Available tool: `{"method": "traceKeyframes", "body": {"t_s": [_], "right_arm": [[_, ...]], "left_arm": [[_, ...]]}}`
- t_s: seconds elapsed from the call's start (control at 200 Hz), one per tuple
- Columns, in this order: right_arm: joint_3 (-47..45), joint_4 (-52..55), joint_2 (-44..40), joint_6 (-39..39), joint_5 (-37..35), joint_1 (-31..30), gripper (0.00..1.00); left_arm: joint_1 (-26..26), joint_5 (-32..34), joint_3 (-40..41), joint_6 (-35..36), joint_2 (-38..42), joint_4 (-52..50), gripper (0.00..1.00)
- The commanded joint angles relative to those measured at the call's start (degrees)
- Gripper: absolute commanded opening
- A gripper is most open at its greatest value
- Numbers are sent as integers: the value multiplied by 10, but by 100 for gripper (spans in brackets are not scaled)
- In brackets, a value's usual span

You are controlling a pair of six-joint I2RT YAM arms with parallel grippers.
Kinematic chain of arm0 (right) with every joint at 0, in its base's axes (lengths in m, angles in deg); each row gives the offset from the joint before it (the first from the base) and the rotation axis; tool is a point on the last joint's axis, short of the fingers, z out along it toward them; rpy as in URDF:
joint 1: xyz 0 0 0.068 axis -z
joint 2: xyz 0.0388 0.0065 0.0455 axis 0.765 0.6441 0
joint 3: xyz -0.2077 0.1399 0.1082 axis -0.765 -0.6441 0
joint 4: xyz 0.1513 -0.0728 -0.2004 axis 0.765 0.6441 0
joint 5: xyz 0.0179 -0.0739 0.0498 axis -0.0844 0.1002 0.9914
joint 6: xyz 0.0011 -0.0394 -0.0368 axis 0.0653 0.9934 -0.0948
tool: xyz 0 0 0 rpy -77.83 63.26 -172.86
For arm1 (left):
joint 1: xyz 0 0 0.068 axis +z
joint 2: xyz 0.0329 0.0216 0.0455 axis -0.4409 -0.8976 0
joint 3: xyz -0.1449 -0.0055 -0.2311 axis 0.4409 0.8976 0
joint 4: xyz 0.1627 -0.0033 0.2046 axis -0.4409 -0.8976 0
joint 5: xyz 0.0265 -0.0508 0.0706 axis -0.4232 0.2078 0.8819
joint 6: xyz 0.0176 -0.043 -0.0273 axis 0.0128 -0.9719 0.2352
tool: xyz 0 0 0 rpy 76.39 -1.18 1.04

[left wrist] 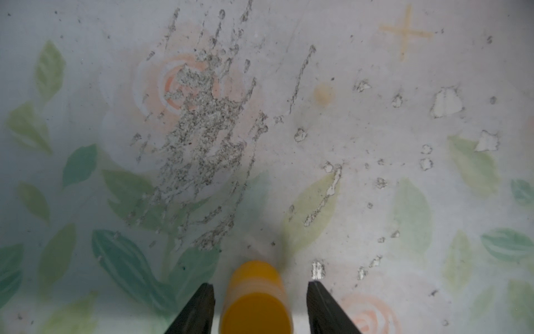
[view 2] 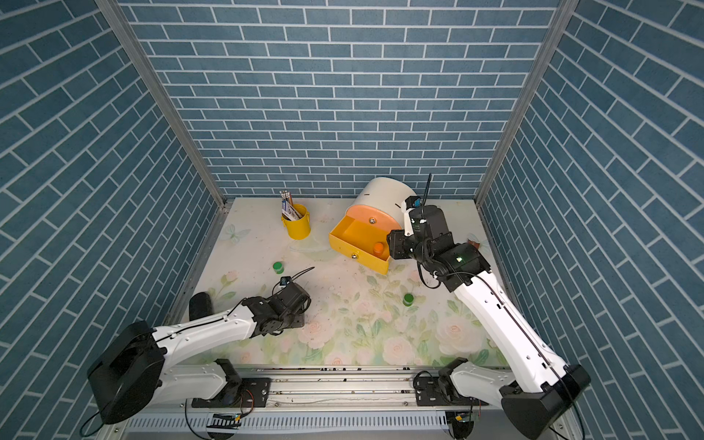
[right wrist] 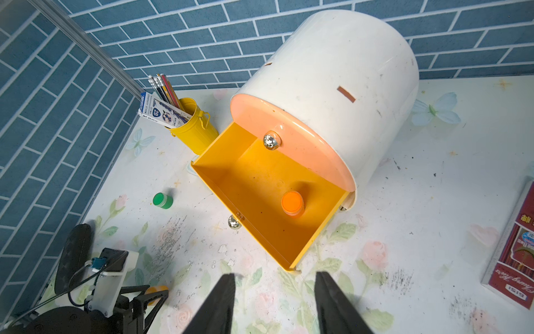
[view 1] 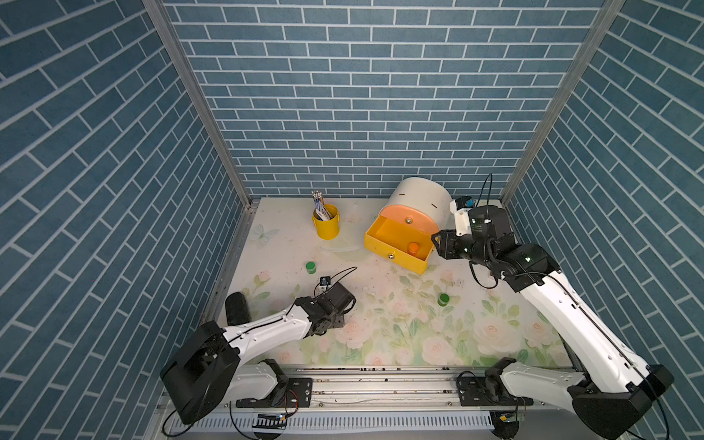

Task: Put the paint cans in the drawer according to color
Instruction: Pick up the paint can at the center of the board.

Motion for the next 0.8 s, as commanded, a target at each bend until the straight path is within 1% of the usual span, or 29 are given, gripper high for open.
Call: {"method": "traceKeyframes", "body": {"t_s": [0.0, 0.24, 0.45, 0.565, 0.655, 0.795], "right_arm": [[-8, -13, -13, -6, 6, 2, 49], [-13, -15, -15, -5, 6, 4, 49], [-16, -15, -19, -4, 6, 6, 49], [-19, -15, -25, -4, 6, 8, 49], [-22, -16, -27, -3, 9, 9, 49], [-25, -15, -30, -3, 13, 11, 49]], "left_arm": [[3, 9, 8, 3, -7, -2, 55], [3, 11, 10, 7, -12, -1, 46], [3, 16, -3, 14, -11, -13, 31], [3, 28, -22, 32, -2, -23, 30], [3, 50, -44, 43, 14, -47, 30], [3, 67, -117, 70, 21, -100, 29]]}}
